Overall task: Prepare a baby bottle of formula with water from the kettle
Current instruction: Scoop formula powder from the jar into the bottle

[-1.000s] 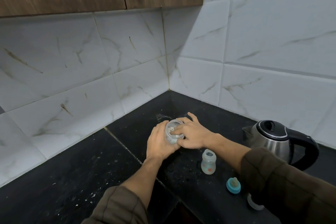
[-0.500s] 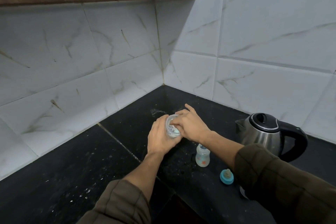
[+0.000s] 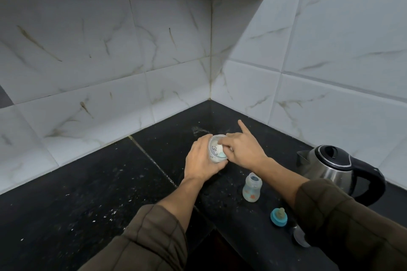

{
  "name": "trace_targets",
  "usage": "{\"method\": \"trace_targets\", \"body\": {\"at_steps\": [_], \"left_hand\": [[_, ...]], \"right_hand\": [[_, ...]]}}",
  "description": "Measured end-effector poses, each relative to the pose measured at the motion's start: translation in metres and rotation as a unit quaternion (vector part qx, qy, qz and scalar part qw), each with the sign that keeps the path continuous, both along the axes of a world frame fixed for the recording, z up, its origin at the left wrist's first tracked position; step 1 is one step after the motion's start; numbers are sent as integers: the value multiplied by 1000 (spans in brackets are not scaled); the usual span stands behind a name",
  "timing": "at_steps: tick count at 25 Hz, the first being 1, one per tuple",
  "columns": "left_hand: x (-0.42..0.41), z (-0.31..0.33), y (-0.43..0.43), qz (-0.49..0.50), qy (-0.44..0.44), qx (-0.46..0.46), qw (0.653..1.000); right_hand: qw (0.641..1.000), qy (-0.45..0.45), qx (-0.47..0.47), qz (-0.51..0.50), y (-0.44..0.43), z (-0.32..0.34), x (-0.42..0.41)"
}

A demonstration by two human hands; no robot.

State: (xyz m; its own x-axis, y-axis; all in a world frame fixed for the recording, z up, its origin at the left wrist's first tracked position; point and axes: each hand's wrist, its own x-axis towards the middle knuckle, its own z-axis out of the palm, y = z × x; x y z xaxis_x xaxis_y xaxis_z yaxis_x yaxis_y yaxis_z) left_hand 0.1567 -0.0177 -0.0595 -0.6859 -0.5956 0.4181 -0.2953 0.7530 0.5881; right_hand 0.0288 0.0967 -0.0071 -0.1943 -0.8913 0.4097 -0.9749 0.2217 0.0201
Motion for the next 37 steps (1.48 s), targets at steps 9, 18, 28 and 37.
{"method": "trace_targets", "body": {"at_steps": [9,18,28,37], "left_hand": [[11,4,0,-5,2,-5,1000],[11,11,6,-33,25,-52,998],[7,14,8,-48,35,-70,996],[1,9,-4,21,-6,29,999]], "right_hand": [[980,104,161,-54,-9,23,22],[934,218,252,-133,-12,31,40],[955,98,237,-152,-13,31,35],[951,-184,113,-223,-17,54,28]]}}
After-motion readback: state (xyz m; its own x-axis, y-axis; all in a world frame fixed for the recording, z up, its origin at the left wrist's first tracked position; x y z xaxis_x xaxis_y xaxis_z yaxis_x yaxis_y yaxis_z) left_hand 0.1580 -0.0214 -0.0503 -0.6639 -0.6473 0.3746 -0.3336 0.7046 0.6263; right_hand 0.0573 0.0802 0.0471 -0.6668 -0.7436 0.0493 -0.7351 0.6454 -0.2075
